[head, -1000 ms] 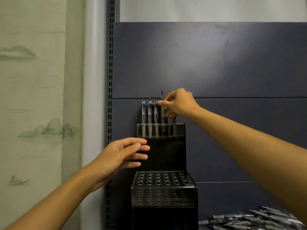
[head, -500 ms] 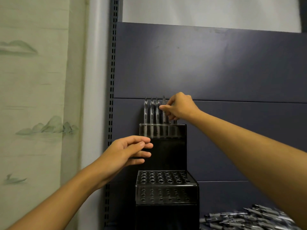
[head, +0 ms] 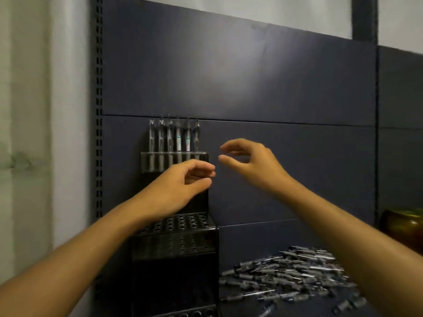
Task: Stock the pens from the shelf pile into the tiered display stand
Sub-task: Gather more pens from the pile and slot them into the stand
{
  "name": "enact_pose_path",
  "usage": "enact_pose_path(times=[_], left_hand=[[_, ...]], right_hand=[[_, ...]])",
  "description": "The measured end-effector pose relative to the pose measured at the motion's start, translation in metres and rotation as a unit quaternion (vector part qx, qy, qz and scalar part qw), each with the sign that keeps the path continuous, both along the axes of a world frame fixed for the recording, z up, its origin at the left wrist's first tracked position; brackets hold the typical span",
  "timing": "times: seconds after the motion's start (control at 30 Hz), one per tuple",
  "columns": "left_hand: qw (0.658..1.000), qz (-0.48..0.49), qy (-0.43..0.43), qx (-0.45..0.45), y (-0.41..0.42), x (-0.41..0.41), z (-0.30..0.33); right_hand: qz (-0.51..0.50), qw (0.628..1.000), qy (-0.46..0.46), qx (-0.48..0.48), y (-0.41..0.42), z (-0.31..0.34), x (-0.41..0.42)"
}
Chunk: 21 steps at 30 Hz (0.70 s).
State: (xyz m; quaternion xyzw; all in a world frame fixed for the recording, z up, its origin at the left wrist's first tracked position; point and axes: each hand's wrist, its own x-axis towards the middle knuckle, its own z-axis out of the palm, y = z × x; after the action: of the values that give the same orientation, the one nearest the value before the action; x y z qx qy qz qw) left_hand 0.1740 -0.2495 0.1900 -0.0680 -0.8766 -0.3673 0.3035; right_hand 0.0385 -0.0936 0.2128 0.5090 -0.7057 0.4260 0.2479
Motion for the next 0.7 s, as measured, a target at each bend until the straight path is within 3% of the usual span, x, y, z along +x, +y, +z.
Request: enact_pose_path(times=[0.17,0.27,0.5,0.7], left_hand=[[0.980,0.076,-0.039,-0.181,0.052,-0.038,-0.003],[0.964,0.098,-0.066,-0.237,0.088,-0.067,-0.011],[0.947,0.099,-0.185,-0.245,0.168,-0.145,-0.077],[0.932,0.129,-0.248,-0.229,0.207,-0.154,-0.165]], right_hand=[[-0.025,0.998,-0.040,0.039,0.060,-0.034,-0.041],[-0.036,0.994,-0.068,0.071,0.098,-0.064,-0.068],[-0.039,0.982,-0.120,0.141,0.193,-0.135,-0.141],[-0.026,0.967,-0.119,0.223,0.230,-0.188,-0.178]])
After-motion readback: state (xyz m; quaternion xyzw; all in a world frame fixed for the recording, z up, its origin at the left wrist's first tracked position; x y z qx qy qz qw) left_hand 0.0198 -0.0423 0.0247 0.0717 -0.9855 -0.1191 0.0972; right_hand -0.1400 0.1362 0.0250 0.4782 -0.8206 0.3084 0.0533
